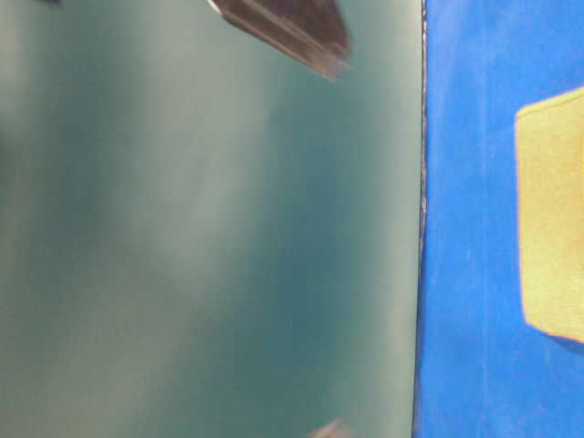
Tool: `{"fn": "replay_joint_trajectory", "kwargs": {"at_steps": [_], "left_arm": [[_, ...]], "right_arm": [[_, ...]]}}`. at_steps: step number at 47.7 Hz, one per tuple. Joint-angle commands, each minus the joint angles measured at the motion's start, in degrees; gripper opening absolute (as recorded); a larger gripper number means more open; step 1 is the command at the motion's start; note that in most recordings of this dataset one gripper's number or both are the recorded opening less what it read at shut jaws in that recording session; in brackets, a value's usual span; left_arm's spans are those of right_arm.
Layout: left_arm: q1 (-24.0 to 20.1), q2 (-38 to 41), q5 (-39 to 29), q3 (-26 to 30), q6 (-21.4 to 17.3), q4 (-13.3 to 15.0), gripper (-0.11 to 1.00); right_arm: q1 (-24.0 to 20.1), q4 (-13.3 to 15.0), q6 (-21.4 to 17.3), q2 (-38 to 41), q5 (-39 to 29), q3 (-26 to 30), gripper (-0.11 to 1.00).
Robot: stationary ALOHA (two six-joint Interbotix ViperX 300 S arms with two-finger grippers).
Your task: Fold the orange towel.
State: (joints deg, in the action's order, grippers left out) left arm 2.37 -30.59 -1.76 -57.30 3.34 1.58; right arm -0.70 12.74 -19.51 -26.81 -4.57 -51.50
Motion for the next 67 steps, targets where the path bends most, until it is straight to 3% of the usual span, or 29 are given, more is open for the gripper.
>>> {"fn": "replay_joint_trajectory", "kwargs": {"at_steps": [1,18,30,37,67], "left_arm": [[-0.62,-6.33,0.09,-1.93,-0.44,-0.09,0.69],[-4.92,-29.97,-5.27,-12.74,-1.05,-0.18,0.69],[-6.42,-38.94,-5.71,-19.07,-0.88,-0.18,0.68],[-6.42,-40.08,-5.8,-19.16,-0.88,-0.18,0.68],[-6.33,-39.81,-5.71,-19.16,-0.88,-0.26,0.68]], "right_arm": [[1.41,0.88,0.09,-5.36,0.0,-1.49,0.61],[4.04,3.08,0.09,-23.73,0.35,-13.54,0.61],[9.23,2.55,-0.97,-31.99,3.78,-23.91,0.62],[10.81,1.32,-0.97,-32.17,6.94,-27.07,0.61],[10.9,1.32,-0.97,-31.64,7.65,-26.98,0.61]]}}
